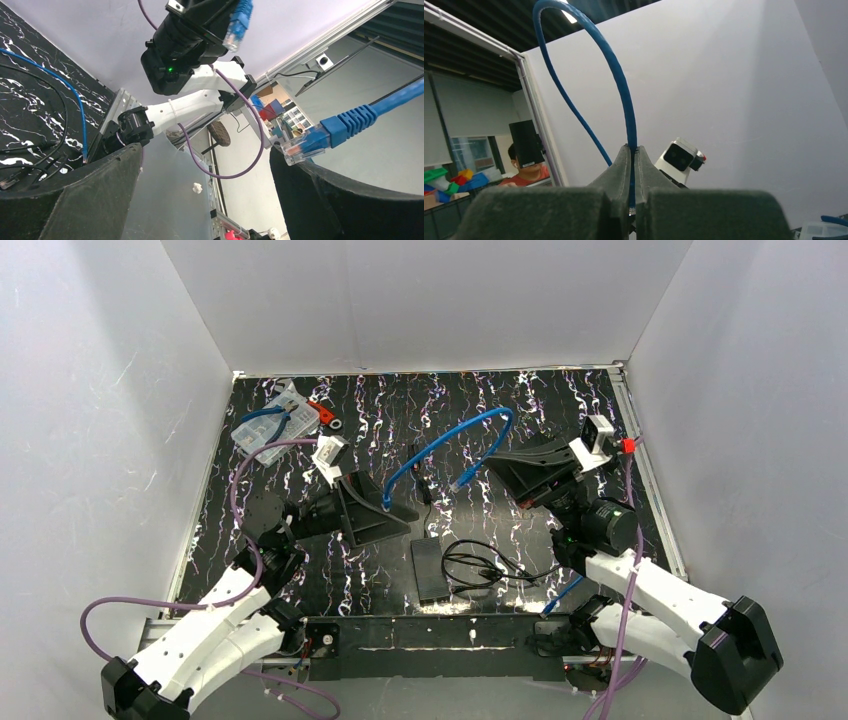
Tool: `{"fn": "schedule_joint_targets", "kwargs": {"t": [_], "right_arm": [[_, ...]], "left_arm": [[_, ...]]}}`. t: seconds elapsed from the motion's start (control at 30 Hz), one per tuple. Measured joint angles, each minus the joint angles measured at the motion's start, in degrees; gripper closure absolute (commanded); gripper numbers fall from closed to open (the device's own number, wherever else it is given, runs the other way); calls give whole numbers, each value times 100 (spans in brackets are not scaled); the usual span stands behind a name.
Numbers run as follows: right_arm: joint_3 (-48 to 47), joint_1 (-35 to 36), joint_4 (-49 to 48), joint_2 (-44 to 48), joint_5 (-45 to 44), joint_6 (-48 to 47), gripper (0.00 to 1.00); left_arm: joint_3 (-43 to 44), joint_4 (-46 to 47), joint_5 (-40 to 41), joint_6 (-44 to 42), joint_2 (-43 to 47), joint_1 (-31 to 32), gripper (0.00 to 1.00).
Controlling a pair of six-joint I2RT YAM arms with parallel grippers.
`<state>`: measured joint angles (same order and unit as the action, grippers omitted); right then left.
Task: Insert the plug into the switch port
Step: Pick up the connector from the center of the board.
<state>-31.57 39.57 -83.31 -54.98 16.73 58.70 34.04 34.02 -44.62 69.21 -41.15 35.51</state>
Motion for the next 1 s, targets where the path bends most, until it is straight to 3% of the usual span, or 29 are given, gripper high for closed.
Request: {"fn": "schedule_joint_targets", "kwargs": {"t": [1.0], "right_arm": [[-542, 275, -304, 90, 831, 96, 99]], "left_arm": [[-129, 487, -260, 247, -225, 0, 0]]}}
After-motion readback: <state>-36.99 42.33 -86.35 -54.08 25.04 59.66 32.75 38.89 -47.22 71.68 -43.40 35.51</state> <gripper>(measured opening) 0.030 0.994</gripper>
